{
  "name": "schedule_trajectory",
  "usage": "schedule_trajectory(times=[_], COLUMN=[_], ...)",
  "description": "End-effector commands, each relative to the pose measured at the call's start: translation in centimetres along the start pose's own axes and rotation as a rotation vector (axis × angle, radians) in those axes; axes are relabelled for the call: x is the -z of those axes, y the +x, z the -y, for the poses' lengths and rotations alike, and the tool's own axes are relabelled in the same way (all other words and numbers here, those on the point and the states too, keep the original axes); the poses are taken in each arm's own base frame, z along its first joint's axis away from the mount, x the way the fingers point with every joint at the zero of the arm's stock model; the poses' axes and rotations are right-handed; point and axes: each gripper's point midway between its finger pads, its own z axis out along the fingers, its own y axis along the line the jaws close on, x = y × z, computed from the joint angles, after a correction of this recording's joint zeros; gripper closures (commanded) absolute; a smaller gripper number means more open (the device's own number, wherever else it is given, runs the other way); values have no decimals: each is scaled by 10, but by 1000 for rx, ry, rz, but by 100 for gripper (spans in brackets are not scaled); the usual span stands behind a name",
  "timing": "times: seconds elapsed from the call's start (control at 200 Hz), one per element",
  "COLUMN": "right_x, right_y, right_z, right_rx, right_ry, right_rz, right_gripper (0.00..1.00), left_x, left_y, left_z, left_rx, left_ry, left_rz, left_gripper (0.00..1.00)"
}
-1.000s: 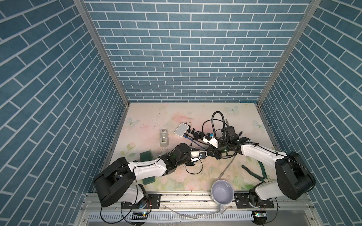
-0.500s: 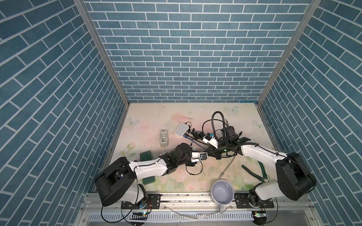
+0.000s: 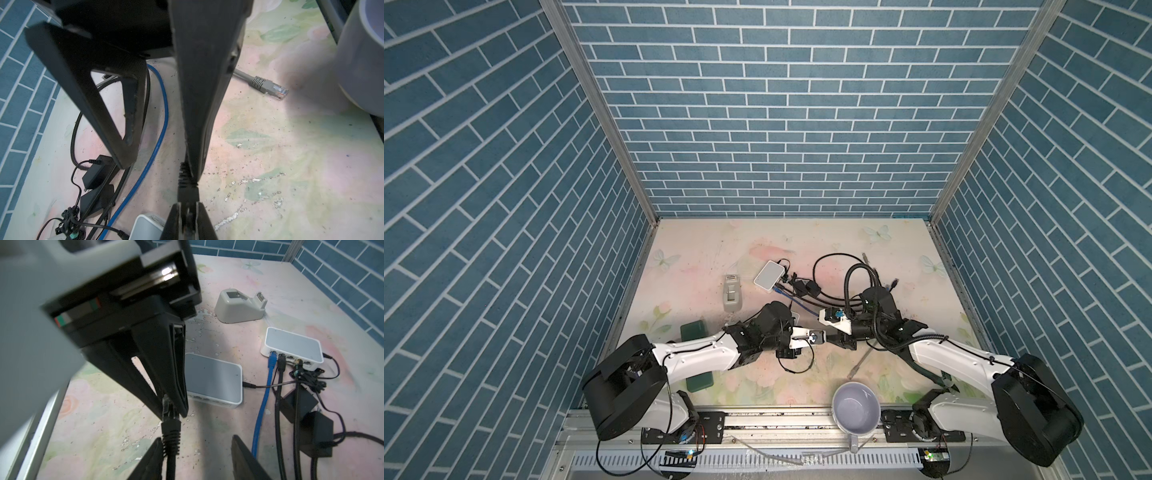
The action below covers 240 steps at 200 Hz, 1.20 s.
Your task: Insert the plug into the switch port
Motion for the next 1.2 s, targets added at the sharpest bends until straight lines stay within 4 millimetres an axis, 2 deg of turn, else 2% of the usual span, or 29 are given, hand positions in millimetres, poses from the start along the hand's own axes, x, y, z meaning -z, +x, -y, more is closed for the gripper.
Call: schedule_trajectory(times=[0.0, 0.27, 0.595, 0.65, 0.88, 1.195], right_x=[0, 1, 5, 6, 4, 0], right_y=[-5, -7, -8, -9, -15, -27], right_z=[3, -11, -15, -15, -7, -2], right_rx=[149, 188, 216, 223, 257, 281], right_ry=[44, 7, 26, 32, 67, 69], right_rz=[23, 54, 67, 72, 98, 144], right_gripper=[47, 51, 53, 54, 54, 60], left_x=[5, 12, 20, 23, 23, 22], left_y=[-13, -17, -16, -23, -29, -27], left_z=[0, -14, -23, -31, -30, -28], left_rx=[11, 58, 141, 150, 152, 150], left_ry=[35, 31, 74, 77, 106, 118], left_rz=[35, 76, 135, 160, 177, 166], left_gripper=[97, 97, 97, 96, 96, 96])
